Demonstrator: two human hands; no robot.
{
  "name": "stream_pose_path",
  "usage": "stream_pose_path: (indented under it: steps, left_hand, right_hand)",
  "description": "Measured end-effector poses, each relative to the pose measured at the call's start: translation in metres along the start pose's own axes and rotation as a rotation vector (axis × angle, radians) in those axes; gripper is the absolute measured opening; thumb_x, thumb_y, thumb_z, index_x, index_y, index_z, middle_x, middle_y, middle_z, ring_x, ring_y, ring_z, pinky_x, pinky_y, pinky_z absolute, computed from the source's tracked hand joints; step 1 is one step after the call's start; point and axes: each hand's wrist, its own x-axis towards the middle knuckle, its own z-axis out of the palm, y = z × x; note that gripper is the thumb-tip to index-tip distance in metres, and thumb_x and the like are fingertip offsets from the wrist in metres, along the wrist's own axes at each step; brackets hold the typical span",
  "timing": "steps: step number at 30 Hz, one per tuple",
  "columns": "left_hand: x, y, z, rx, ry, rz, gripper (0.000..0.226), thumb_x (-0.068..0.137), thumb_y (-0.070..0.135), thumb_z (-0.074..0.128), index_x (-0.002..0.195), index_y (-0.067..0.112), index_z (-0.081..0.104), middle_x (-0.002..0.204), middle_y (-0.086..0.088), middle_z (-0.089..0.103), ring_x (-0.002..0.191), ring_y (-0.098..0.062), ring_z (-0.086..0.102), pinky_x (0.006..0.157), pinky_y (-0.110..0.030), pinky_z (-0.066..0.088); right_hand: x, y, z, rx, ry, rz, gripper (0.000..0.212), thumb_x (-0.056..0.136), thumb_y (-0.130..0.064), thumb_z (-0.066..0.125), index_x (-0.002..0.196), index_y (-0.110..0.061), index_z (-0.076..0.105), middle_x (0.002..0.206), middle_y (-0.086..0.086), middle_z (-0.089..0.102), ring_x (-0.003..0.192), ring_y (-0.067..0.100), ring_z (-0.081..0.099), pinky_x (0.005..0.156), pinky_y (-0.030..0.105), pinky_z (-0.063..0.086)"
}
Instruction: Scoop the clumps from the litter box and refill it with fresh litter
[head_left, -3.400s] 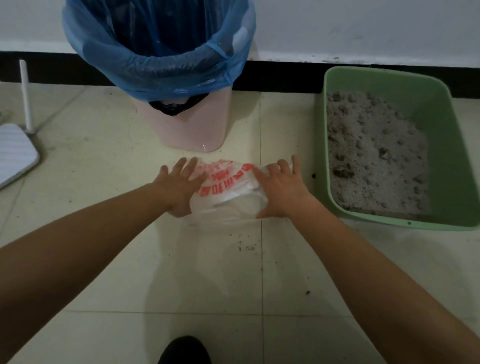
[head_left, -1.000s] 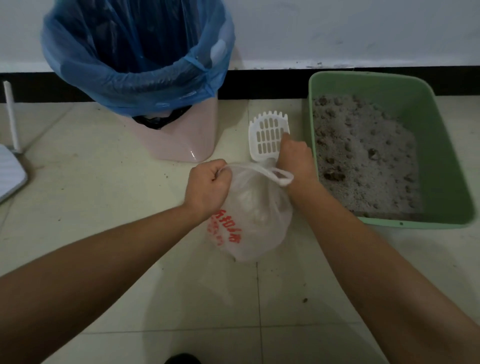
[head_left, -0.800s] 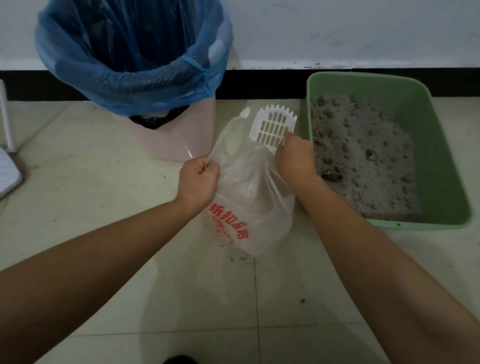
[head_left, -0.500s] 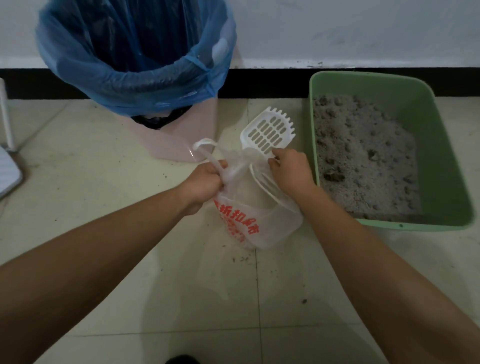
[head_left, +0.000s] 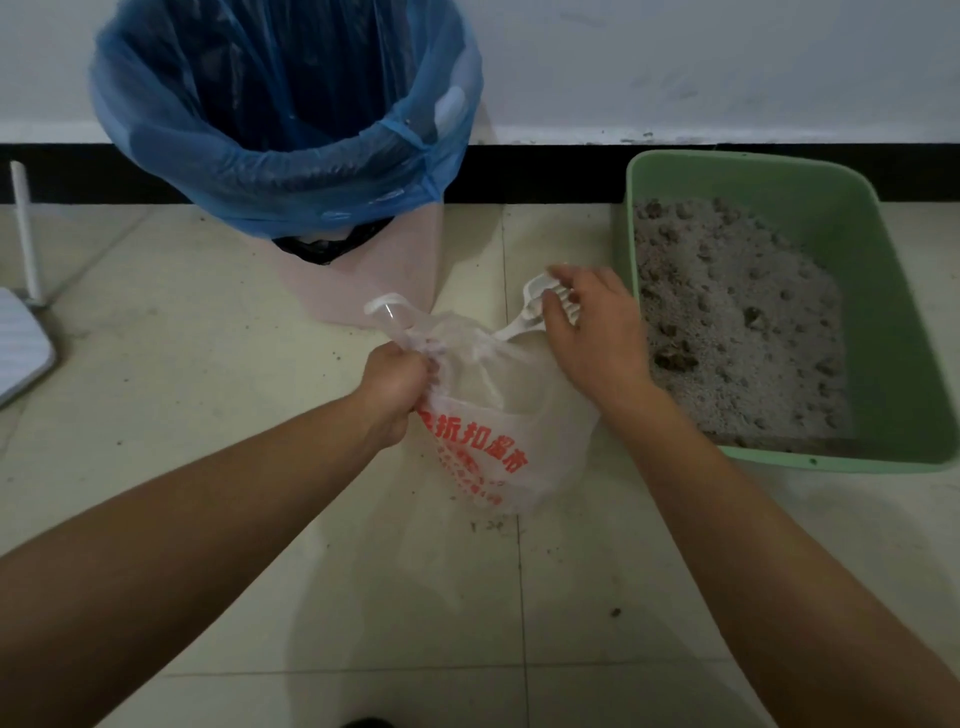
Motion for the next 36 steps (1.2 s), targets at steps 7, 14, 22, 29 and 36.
stream_pose_path:
  steps: [7, 14, 22, 29, 36]
  left_hand:
    - [0.001, -0.008, -0.017, 0.525, 0.26, 0.375, 0.066, 0.081, 0.045, 0.063, 0.135, 0.012, 0.044, 0.122, -0.006, 0.057, 0.107, -0.021, 0.056, 0.09, -0.038, 0.051]
    - [-0.013, -0.003, 0.002, 1.159, 0.05, 1.458, 0.053, 0.08, -0.002, 0.066, 0.131, 0.003, 0.05, 0.126, -0.019, 0.053, 0.111, -0.032, 0.048, 0.092, -0.049, 0.049]
    - [-0.009, -0.001, 0.006, 1.489, -0.318, 1.683, 0.069, 0.075, 0.001, 0.074, 0.138, 0.012, 0.047, 0.141, -0.011, 0.053, 0.122, -0.025, 0.056, 0.094, -0.036, 0.053]
    - [-0.002, -0.006, -0.013, 1.898, -0.299, 0.718, 0.02, 0.088, 0.017, 0.065, 0.108, 0.021, 0.062, 0.1, 0.001, 0.065, 0.078, -0.018, 0.064, 0.065, -0.029, 0.049]
    - [0.012, -0.02, -0.026, 1.644, -0.371, 0.351, 0.133, 0.057, 0.06, 0.083, 0.155, 0.02, 0.002, 0.157, -0.004, 0.028, 0.139, -0.025, 0.037, 0.107, -0.039, 0.042]
  right_hand:
    - [-0.018, -0.009, 0.006, -0.158, -0.653, -0.215, 0.033, 0.094, -0.014, 0.052, 0.122, -0.023, 0.069, 0.121, -0.004, 0.069, 0.106, 0.011, 0.064, 0.095, 0.029, 0.052]
    - [-0.022, 0.017, 0.022, -0.329, -0.603, -0.191, 0.036, 0.097, -0.011, 0.047, 0.129, -0.018, 0.063, 0.128, 0.008, 0.064, 0.113, 0.023, 0.061, 0.097, 0.038, 0.05]
    - [-0.021, 0.027, 0.019, -0.493, -0.645, -0.246, 0.03, 0.097, -0.015, 0.046, 0.119, -0.019, 0.065, 0.111, 0.004, 0.069, 0.095, 0.022, 0.066, 0.083, 0.037, 0.054]
    - [-0.02, 0.004, 0.008, -0.704, -0.767, -0.228, 0.033, 0.093, -0.048, 0.057, 0.119, -0.029, 0.066, 0.113, -0.001, 0.068, 0.101, 0.02, 0.064, 0.08, 0.033, 0.05]
    - [-0.029, -0.001, 0.003, -0.578, -0.883, -0.071, 0.118, 0.049, -0.084, 0.07, 0.145, -0.025, 0.035, 0.141, -0.003, 0.05, 0.123, 0.021, 0.052, 0.092, 0.039, 0.047]
